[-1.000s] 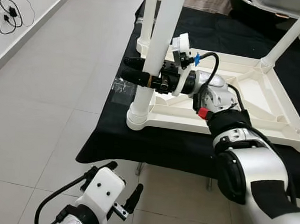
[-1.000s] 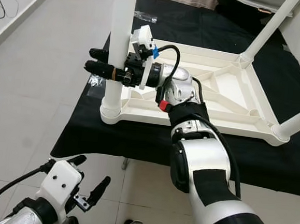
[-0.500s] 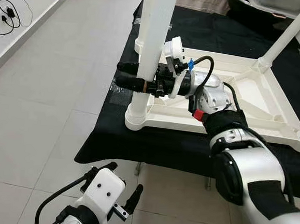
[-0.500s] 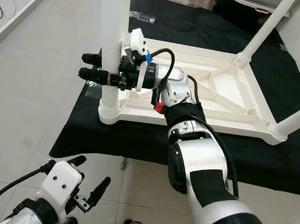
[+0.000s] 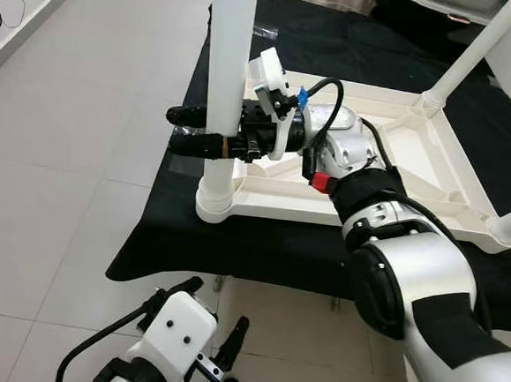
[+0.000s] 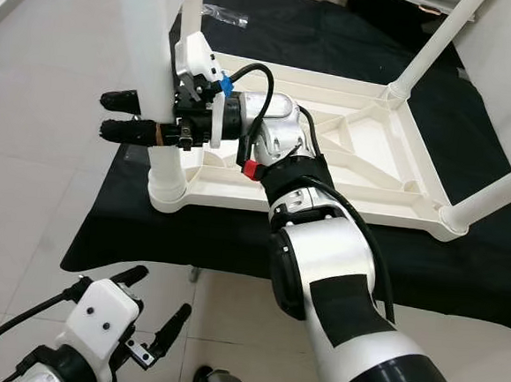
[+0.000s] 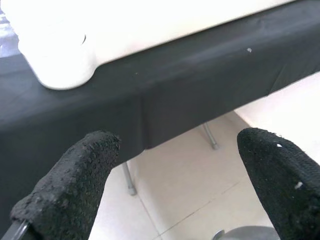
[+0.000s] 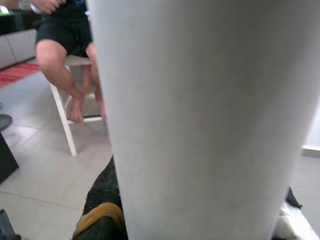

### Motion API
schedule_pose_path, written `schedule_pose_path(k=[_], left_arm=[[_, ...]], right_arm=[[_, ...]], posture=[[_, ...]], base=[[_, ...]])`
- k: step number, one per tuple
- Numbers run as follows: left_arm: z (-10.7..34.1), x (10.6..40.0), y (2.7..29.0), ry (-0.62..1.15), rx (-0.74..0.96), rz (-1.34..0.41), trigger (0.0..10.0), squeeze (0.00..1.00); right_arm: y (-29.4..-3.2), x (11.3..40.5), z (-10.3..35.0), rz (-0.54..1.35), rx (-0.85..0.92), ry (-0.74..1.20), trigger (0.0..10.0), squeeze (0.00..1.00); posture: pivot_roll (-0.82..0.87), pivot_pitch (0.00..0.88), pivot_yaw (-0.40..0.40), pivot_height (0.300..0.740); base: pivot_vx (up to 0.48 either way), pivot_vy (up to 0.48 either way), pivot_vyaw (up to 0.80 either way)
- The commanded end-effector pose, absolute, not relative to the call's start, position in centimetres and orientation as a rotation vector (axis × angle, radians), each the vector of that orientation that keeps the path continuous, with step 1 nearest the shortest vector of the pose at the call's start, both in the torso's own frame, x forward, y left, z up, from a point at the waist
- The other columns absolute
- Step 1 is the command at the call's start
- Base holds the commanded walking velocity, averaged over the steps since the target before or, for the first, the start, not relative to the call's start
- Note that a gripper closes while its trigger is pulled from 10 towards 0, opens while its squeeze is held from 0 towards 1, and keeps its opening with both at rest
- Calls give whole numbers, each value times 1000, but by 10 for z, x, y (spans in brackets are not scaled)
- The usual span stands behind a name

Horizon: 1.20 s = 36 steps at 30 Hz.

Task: Building children table

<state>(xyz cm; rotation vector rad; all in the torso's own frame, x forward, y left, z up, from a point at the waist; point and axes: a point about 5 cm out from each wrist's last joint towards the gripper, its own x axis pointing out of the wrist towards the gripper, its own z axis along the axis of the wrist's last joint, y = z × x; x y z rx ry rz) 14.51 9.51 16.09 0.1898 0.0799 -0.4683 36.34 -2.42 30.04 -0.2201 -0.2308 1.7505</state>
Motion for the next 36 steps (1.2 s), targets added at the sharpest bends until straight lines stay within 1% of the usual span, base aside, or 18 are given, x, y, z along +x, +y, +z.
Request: schedule_pose_path(k=[1, 7, 9, 12, 13, 14, 16, 17, 18, 19, 20, 21, 24, 26, 28, 31, 33, 36], left_arm=[[159, 139, 91, 109, 182, -490, 10000, 0], [160, 135, 91, 113, 177, -488, 10000, 0], [161, 132, 91, 115, 174, -480, 10000, 0], [161, 131, 91, 116, 174, -476, 10000, 0], [161, 131, 91, 115, 174, -473, 10000, 0], [161, 131, 91, 115, 174, -473, 10000, 0], [161, 134, 91, 112, 177, -476, 10000, 0], [161, 134, 91, 112, 177, -476, 10000, 0], [160, 135, 91, 112, 181, -475, 10000, 0], [160, 135, 91, 112, 181, -475, 10000, 0], [159, 137, 91, 109, 184, -476, 10000, 0], [159, 137, 91, 109, 184, -476, 10000, 0], [158, 141, 91, 106, 189, -475, 10000, 0], [157, 145, 91, 99, 198, -473, 10000, 0], [157, 145, 91, 99, 198, -473, 10000, 0], [157, 149, 92, 93, 204, -468, 10000, 0], [157, 149, 92, 93, 204, -468, 10000, 0], [156, 154, 95, 92, 206, -459, 10000, 0]], right_arm=[[-9, 356, 268, 1844, -153, -98, 0, 0], [-4, 355, 268, 1841, -129, -113, 0, 0], [-3, 360, 266, 1730, -115, -119, 0, 0], [-7, 364, 261, 1671, -113, -109, 0, 0], [-13, 369, 256, 1578, -118, -90, 0, 0], [-13, 369, 256, 1578, -118, -90, 0, 0], [-24, 377, 249, 1444, -117, -69, 0, 0], [-24, 377, 249, 1444, -117, -69, 0, 0], [-30, 382, 248, 1357, -103, -76, 0, 0], [-30, 382, 248, 1357, -103, -76, 0, 0], [-37, 386, 248, 1274, -97, -91, 0, 0], [-37, 386, 248, 1274, -97, -91, 0, 0], [-47, 391, 247, 1179, -86, -117, 0, 0], [-58, 395, 243, 1064, -85, -143, 0, 0], [-58, 395, 243, 1064, -85, -143, 0, 0], [-65, 398, 236, 963, -73, -131, 0, 0], [-65, 398, 236, 963, -73, -131, 0, 0], [-70, 401, 223, 833, -73, -84, 0, 0]], posture=[[210, 292, -230, 740], [214, 303, -236, 740], [212, 302, -236, 740], [209, 299, -233, 740], [199, 288, -220, 740], [199, 288, -220, 740], [193, 272, -211, 740], [193, 272, -211, 740], [188, 259, -201, 740], [188, 259, -201, 740], [185, 247, -198, 740], [185, 247, -198, 740], [184, 234, -192, 740], [181, 222, -185, 740], [181, 222, -185, 740], [179, 209, -177, 740], [179, 209, -177, 740], [182, 210, -169, 740]], base=[[0, 0, 0], [0, 0, 0], [0, 0, 0], [0, 0, 0], [0, 0, 0], [0, 0, 0], [0, 0, 0], [0, 0, 0], [0, 0, 0], [0, 0, 0], [0, 0, 0], [0, 0, 0], [0, 0, 0], [0, 0, 0], [0, 0, 0], [0, 0, 0], [0, 0, 0], [0, 0, 0]])
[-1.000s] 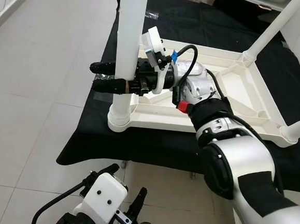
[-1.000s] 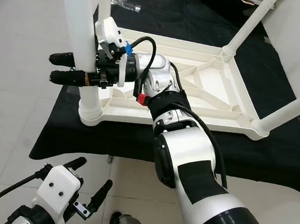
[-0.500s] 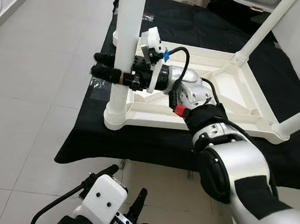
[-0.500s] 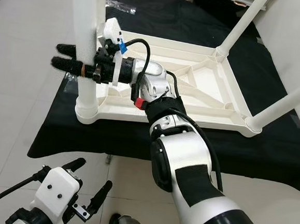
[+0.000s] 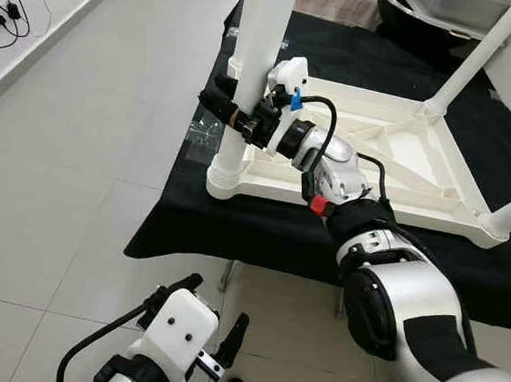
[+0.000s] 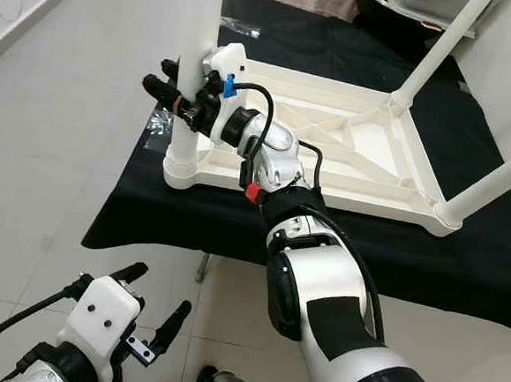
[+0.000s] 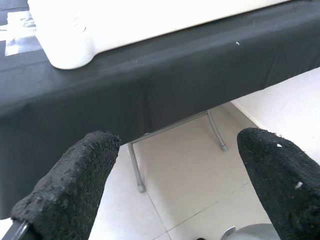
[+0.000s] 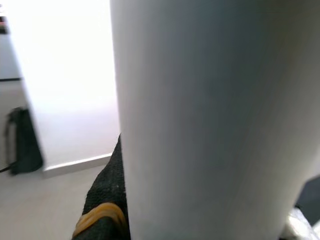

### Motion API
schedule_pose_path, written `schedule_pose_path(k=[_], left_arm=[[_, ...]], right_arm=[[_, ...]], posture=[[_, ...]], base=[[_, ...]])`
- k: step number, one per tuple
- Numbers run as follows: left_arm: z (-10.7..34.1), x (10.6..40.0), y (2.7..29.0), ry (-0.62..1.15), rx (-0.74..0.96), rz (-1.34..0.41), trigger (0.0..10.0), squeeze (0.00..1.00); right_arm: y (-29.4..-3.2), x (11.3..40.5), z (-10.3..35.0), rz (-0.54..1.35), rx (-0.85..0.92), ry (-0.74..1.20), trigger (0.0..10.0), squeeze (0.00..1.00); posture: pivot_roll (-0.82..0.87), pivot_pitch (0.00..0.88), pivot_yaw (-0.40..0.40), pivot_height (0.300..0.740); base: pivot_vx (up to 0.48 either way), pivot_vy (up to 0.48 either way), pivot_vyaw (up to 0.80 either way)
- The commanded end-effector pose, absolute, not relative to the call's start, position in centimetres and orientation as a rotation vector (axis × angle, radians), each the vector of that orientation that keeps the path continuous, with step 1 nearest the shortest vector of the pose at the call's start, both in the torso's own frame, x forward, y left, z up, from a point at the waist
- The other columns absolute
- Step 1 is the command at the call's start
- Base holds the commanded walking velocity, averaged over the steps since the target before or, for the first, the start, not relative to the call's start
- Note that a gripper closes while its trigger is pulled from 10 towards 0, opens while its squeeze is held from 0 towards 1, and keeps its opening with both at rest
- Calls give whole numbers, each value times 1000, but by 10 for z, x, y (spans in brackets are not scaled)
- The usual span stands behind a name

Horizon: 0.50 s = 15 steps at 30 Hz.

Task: Building children table

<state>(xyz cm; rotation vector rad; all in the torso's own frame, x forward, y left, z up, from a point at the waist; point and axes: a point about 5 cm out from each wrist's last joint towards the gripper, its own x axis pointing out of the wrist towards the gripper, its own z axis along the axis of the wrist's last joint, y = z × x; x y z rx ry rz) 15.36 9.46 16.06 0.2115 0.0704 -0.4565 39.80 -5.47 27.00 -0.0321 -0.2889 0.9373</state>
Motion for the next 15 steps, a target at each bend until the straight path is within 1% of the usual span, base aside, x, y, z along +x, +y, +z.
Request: schedule_pose_path(k=[1, 2, 4, 5, 7, 8, 10, 11, 12, 13, 14, 15], left_arm=[[156, 154, 95, 92, 206, -459, 10000, 0], [156, 157, 96, 92, 208, -454, 10000, 0], [156, 160, 97, 90, 215, -455, 10000, 0], [156, 160, 97, 90, 215, -455, 10000, 0], [155, 162, 98, 90, 217, -454, 10000, 0], [155, 162, 98, 90, 217, -454, 10000, 0], [155, 163, 98, 91, 216, -455, 10000, 0], [155, 163, 98, 91, 216, -455, 10000, 0], [155, 163, 99, 90, 215, -453, 10000, 0], [155, 163, 99, 90, 215, -453, 10000, 0], [155, 163, 99, 91, 215, -452, 10000, 0], [155, 163, 99, 91, 215, -452, 10000, 0]], right_arm=[[-70, 401, 223, 833, -73, -84, 0, 0], [-72, 404, 217, 752, -88, -47, 0, 0], [-75, 409, 213, 594, -77, 0, 0, 0], [-75, 409, 213, 594, -77, 0, 0, 0], [-76, 412, 214, 474, -43, 13, 0, 0], [-76, 412, 214, 474, -43, 13, 0, 0], [-78, 414, 214, 376, -2, 28, 0, 0], [-78, 414, 214, 376, -2, 28, 0, 0], [-81, 415, 214, 267, 59, 38, 0, 0], [-81, 415, 214, 267, 59, 38, 0, 0], [-82, 416, 212, 192, 84, 50, 0, 0], [-82, 416, 212, 192, 84, 50, 0, 0]], posture=[[182, 210, -169, 740], [178, 223, -162, 740], [179, 216, -162, 740], [179, 216, -162, 740], [177, 223, -161, 740], [177, 223, -161, 740], [178, 223, -162, 740], [178, 223, -162, 740], [177, 230, -158, 740], [177, 230, -158, 740], [181, 230, -158, 740], [181, 230, -158, 740]], base=[[0, 0, 0], [0, 0, 0], [0, 0, 0], [0, 0, 0], [0, 0, 0], [0, 0, 0], [0, 0, 0], [0, 0, 0], [0, 0, 0], [0, 0, 0], [0, 0, 0], [0, 0, 0]])
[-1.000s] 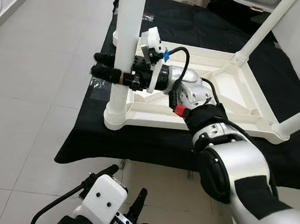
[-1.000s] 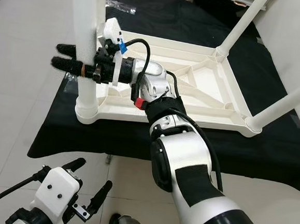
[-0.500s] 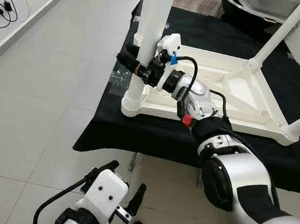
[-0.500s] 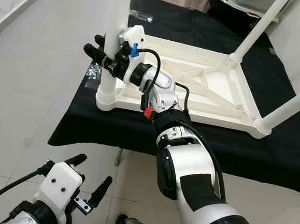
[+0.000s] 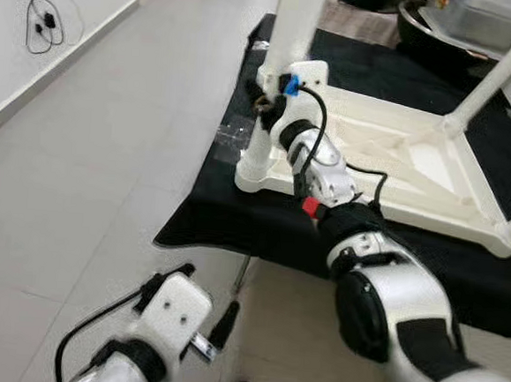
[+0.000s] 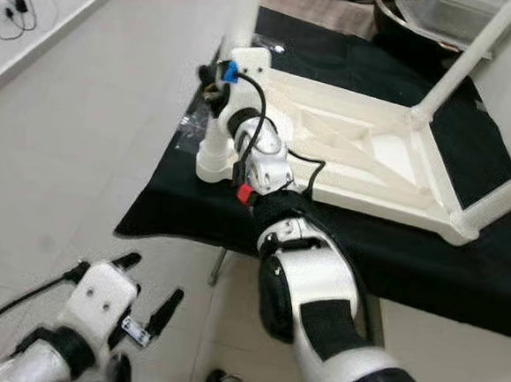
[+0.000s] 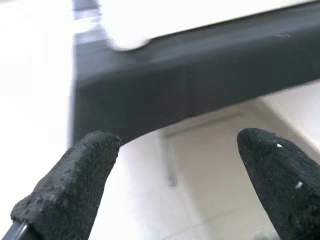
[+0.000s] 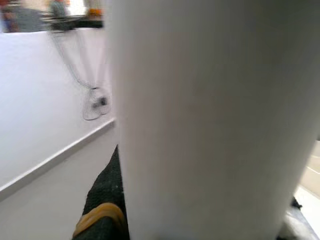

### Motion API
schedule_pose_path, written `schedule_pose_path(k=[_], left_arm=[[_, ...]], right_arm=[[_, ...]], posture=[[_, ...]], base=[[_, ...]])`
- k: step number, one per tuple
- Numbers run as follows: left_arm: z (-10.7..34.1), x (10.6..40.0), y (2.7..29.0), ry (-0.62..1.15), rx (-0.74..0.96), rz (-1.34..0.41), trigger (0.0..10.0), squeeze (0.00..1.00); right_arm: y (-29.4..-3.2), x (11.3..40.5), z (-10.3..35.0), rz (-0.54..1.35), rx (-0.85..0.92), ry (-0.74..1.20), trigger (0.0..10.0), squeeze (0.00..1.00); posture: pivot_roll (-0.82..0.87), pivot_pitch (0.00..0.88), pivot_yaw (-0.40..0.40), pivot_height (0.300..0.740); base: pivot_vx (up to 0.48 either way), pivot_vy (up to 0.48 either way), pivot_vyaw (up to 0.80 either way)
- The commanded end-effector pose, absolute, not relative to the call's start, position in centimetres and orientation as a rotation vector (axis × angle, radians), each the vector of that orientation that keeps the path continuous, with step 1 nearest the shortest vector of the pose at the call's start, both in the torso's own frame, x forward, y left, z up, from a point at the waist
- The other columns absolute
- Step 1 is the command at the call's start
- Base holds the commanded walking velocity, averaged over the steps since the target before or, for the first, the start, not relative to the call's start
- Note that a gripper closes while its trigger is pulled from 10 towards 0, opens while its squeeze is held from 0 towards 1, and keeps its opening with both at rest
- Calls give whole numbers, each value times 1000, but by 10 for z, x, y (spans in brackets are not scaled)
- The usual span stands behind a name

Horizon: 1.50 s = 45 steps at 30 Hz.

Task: Building children table

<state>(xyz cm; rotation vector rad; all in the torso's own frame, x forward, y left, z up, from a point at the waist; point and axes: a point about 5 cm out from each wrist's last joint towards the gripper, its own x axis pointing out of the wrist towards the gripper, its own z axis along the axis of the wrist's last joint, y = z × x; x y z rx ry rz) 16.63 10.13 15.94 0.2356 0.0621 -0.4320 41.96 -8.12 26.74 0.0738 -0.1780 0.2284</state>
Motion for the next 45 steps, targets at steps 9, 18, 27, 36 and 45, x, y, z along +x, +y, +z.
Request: schedule_pose_path(k=[9, 18, 27, 36, 45], left_arm=[[152, 160, 100, 97, 212, -460, 10000, 0], [151, 158, 98, 95, 206, -461, 10000, 0], [153, 159, 97, 87, 207, -469, 10000, 0], [154, 162, 96, 78, 205, -468, 10000, 0], [155, 162, 94, 74, 203, -471, 10000, 0]], right_arm=[[-85, 408, 200, -294, 220, 80, 0, 0], [-82, 397, 208, -623, 292, 33, 235, 0], [-57, 404, 233, -364, 234, -53, 10000, 0], [-38, 405, 198, 179, 131, 143, 10000, 0], [-34, 391, 188, 931, -85, 274, 10000, 0]], posture=[[177, 233, -158, 740], [185, 232, -166, 740], [177, 235, -166, 740], [153, 239, -173, 740], [163, 236, -189, 740]], base=[[0, 0, 0], [0, 0, 0], [0, 0, 0], [0, 0, 0], [0, 0, 0]])
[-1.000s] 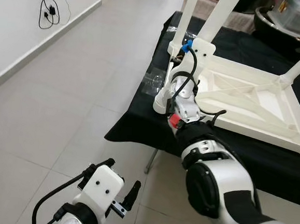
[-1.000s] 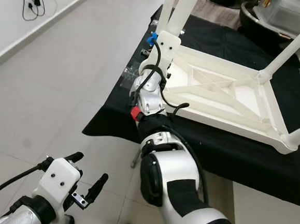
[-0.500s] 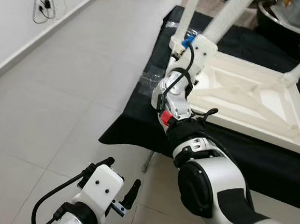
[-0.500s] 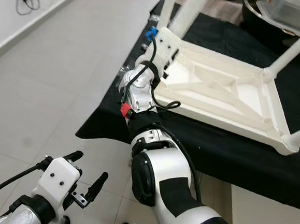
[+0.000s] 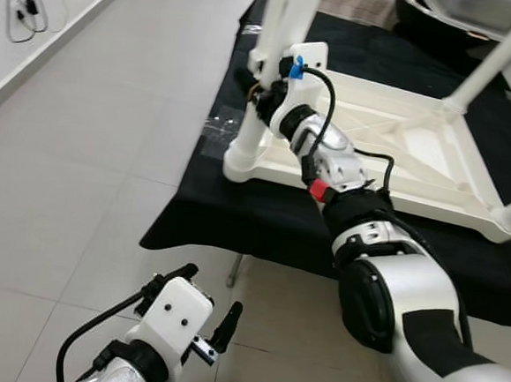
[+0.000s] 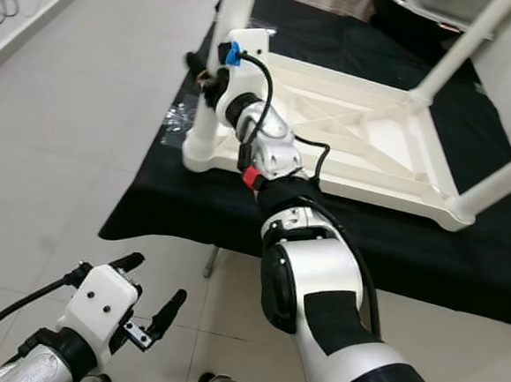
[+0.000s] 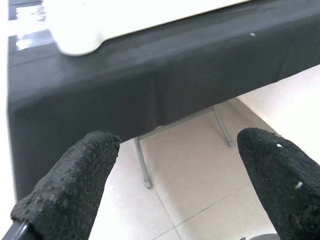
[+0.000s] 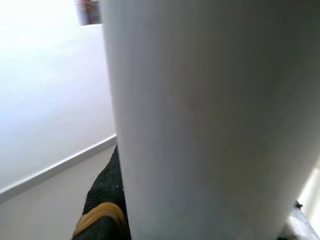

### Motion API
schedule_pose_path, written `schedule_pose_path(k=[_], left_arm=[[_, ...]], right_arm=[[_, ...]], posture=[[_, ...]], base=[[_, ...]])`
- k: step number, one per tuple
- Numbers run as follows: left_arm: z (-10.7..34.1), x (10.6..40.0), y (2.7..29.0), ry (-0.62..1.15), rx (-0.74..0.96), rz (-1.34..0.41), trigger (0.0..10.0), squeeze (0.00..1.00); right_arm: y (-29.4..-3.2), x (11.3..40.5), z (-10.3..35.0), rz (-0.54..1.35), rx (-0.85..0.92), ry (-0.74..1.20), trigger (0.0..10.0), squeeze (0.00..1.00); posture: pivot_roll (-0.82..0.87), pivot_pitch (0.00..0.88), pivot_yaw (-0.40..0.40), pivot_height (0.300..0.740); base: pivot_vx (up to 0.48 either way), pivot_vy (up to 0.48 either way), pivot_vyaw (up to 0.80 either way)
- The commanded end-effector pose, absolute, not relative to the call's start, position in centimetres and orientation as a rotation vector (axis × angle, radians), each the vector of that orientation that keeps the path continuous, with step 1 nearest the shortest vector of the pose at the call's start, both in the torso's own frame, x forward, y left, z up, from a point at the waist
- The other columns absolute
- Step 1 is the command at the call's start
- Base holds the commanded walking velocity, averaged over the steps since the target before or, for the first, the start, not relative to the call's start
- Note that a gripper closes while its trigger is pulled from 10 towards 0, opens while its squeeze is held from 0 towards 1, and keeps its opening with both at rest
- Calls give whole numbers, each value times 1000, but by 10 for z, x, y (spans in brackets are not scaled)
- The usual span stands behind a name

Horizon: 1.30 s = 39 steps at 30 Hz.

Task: Building children table

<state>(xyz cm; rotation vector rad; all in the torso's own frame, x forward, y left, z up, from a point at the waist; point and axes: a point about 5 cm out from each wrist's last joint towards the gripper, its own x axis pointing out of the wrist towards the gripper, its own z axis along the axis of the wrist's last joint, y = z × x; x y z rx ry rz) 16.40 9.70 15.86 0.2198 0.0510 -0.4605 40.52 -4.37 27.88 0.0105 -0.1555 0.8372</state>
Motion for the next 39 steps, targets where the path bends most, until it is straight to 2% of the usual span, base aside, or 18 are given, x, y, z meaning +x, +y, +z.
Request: schedule_pose_path(k=[1, 5, 8, 11, 13, 18, 22, 23, 26, 27, 39], left_arm=[[155, 160, 93, 73, 203, -470, 10000, 0], [155, 160, 94, 74, 203, -469, 10000, 0], [157, 153, 92, 78, 198, -471, 10000, 0], [158, 151, 92, 82, 197, -474, 10000, 0], [159, 146, 91, 86, 191, -479, 10000, 0], [159, 143, 91, 92, 190, -482, 10000, 0], [160, 140, 91, 97, 189, -485, 10000, 0], [159, 140, 91, 99, 190, -486, 10000, 0], [159, 140, 91, 101, 189, -486, 10000, 0], [159, 140, 90, 103, 190, -486, 10000, 0], [159, 141, 91, 97, 204, -490, 10000, 0]], right_arm=[[-32, 386, 191, 1063, -111, 259, 10000, 0], [-31, 383, 192, 1135, -122, 255, 10000, 0], [-26, 370, 196, 1430, -152, 196, 10000, 0], [-25, 366, 198, 1498, -159, 172, 10000, 0], [-29, 361, 198, 1620, -190, 161, 10000, 0], [-30, 360, 201, 1646, -242, 141, 10000, 0], [-29, 367, 209, 1554, -283, 118, 10000, 0], [-30, 373, 212, 1454, -280, 137, 10000, 0], [-31, 376, 211, 1407, -291, 151, 10000, 0], [-34, 380, 211, 1334, -290, 161, 10000, 0], [-43, 392, 192, 985, -158, 257, 10000, 0]], posture=[[168, 237, -192, 740], [168, 237, -192, 740], [194, 244, -212, 740], [196, 246, -214, 740], [217, 258, -221, 740], [223, 267, -221, 740], [214, 274, -217, 740], [213, 275, -214, 740], [210, 274, -211, 740], [205, 273, -208, 740], [206, 259, -198, 740]], base=[[0, 0, 0], [0, 0, 0], [0, 0, 0], [0, 0, 0], [0, 0, 0], [0, 0, 0], [0, 0, 0], [0, 0, 0], [0, 0, 0], [0, 0, 0], [0, 0, 0]])
